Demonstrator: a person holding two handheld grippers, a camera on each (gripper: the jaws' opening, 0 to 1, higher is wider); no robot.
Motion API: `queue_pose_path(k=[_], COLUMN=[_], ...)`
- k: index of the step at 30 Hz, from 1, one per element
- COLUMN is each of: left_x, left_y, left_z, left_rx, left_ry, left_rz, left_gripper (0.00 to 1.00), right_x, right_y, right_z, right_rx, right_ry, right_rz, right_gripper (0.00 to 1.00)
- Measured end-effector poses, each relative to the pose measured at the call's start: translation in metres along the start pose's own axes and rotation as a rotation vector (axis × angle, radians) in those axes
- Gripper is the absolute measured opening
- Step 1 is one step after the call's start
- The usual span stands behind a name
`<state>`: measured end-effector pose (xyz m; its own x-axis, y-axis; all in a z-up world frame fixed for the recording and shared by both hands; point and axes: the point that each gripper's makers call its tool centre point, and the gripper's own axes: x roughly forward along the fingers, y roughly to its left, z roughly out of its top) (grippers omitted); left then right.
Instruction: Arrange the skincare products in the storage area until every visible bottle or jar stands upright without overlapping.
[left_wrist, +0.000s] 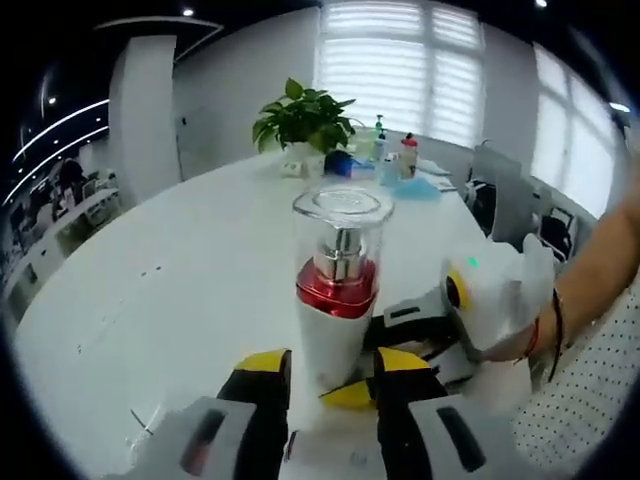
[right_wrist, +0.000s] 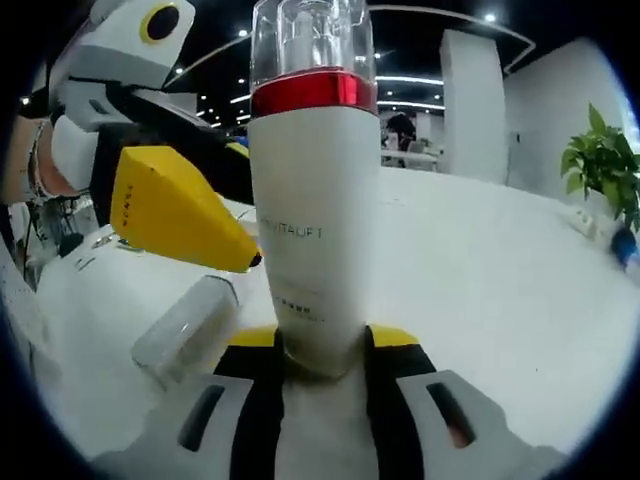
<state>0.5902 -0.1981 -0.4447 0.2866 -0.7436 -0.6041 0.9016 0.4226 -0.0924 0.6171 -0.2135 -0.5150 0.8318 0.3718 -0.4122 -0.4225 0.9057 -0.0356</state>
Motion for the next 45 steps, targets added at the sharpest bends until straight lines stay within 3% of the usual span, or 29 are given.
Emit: queue_pose_path(k=[8, 16, 23, 35, 45], left_x=[0.001, 0.0, 0.002, 0.01, 0.02], left_y=[0.009, 0.029, 0.052, 0.075, 0.089], left_z=[-0.004, -0.009, -0.012, -0.005, 0.0], left_rx=[-0.064, -0.093, -0.093, -0.114, -0.064], left_ry=[-0.048, -0.05, -0.039, -0.042, -0.019], left_rz=[0.018, 0.055, 0.079, 0.125, 0.147], left_gripper=[0.29, 0.27, 0.25, 0.25, 0.26], right_x=[0.006, 0.024, 0.04, 0.063, 0.076], right_y=[0.008, 0.011, 0.013, 0.003, -0.006], right_z=[0.006, 0.014, 0.025, 0.033, 0.041], right_rx=[-0.021, -0.025, -0.023, -0.047, -0.062], right_ry=[0.016, 0.01, 0.005, -0.014, -0.031], right_rz=[0.0, -0.022, -0.057, -0.009, 0.005], right_gripper=[0.3, 0.3, 0.3, 0.3, 0.3])
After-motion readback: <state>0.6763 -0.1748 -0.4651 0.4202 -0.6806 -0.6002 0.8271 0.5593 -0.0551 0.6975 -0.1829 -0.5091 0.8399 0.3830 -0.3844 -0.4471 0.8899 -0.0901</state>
